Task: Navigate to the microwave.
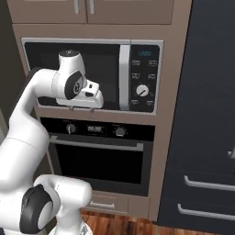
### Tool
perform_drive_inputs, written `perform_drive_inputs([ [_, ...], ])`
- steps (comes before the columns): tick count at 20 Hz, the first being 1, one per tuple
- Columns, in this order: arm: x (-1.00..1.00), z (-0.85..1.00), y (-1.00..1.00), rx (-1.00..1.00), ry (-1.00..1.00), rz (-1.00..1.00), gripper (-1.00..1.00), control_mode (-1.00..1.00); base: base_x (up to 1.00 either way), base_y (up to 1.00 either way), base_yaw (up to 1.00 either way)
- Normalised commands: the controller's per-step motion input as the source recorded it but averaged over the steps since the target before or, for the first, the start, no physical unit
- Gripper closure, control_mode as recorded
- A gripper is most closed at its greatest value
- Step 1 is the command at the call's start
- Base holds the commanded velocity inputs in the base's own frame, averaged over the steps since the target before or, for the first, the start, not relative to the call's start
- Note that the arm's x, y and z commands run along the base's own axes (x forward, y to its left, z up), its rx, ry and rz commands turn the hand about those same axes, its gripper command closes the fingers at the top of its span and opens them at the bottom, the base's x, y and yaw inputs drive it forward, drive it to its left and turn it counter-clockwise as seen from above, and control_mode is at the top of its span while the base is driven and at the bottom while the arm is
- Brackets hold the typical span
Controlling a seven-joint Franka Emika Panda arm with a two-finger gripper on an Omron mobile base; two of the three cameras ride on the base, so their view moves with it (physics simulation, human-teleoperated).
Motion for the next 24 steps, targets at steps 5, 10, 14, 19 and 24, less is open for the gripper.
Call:
perform_drive_inputs([
  [5, 0.0, 0.0, 0.0, 0.0, 0.0, 0.0, -1.0, 1.0, 0.28, 0.12, 0.0],
  [10, 0.0, 0.0, 0.0, 0.0, 0.0, 0.0, -1.0, 1.0, 0.43, 0.2, 0.0],
  [14, 0.0, 0.0, 0.0, 0.0, 0.0, 0.0, -1.0, 1.0, 0.5, 0.2, 0.0],
  [19, 0.0, 0.0, 0.0, 0.0, 0.0, 0.0, -1.0, 1.0, 0.3, 0.09, 0.0],
  [24, 0.0, 0.0, 0.0, 0.0, 0.0, 0.0, -1.0, 1.0, 0.27, 0.04, 0.0],
])
